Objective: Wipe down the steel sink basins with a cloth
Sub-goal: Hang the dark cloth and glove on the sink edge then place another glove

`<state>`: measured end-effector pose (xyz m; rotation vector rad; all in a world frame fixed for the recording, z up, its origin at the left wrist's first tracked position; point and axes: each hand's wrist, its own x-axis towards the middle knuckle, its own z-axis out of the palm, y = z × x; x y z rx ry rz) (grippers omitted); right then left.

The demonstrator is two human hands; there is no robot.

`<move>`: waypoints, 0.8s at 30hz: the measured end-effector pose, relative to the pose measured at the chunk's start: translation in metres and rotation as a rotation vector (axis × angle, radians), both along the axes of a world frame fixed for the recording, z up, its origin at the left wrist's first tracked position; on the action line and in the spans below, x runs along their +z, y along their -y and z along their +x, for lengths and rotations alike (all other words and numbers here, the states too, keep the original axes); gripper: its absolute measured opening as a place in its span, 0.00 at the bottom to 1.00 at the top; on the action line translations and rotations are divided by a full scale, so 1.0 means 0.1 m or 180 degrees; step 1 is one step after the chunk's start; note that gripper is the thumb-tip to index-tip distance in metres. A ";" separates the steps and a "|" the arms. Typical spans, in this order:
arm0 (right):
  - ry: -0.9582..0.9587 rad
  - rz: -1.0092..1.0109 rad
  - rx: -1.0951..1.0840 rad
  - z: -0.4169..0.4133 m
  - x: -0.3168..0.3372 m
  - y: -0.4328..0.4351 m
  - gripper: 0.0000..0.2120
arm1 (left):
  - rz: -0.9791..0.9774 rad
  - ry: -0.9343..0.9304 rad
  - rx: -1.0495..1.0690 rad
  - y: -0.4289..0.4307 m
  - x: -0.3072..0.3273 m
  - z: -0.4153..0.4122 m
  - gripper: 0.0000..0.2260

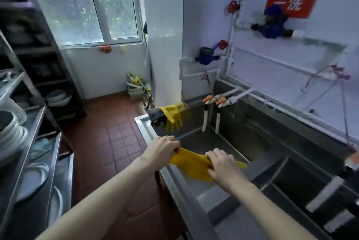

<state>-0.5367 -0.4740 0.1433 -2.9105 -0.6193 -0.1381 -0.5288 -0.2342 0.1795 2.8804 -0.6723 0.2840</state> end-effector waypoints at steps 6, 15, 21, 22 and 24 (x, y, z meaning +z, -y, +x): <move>0.0005 0.0059 0.0064 1.11 0.06 -0.61 0.18 | 0.0119 -0.0052 0.0114 -0.63 0.04 1.12 0.08; -0.0253 0.0344 -0.0481 2.50 -0.19 -1.32 0.20 | 0.0473 -0.0090 -0.0259 -1.27 -0.26 2.98 0.06; -0.0681 0.0474 -0.1052 3.41 -0.47 -1.86 0.16 | 0.0768 -0.0406 -0.0889 -1.71 -0.57 4.32 0.08; -0.0797 0.0483 -0.1141 3.53 -0.51 -1.93 0.16 | 0.0878 -0.0513 -0.1010 -1.76 -0.62 4.50 0.10; -0.0926 0.0545 -0.1337 3.76 -0.61 -2.07 0.16 | 0.1008 -0.0660 -0.1198 -1.83 -0.72 4.86 0.11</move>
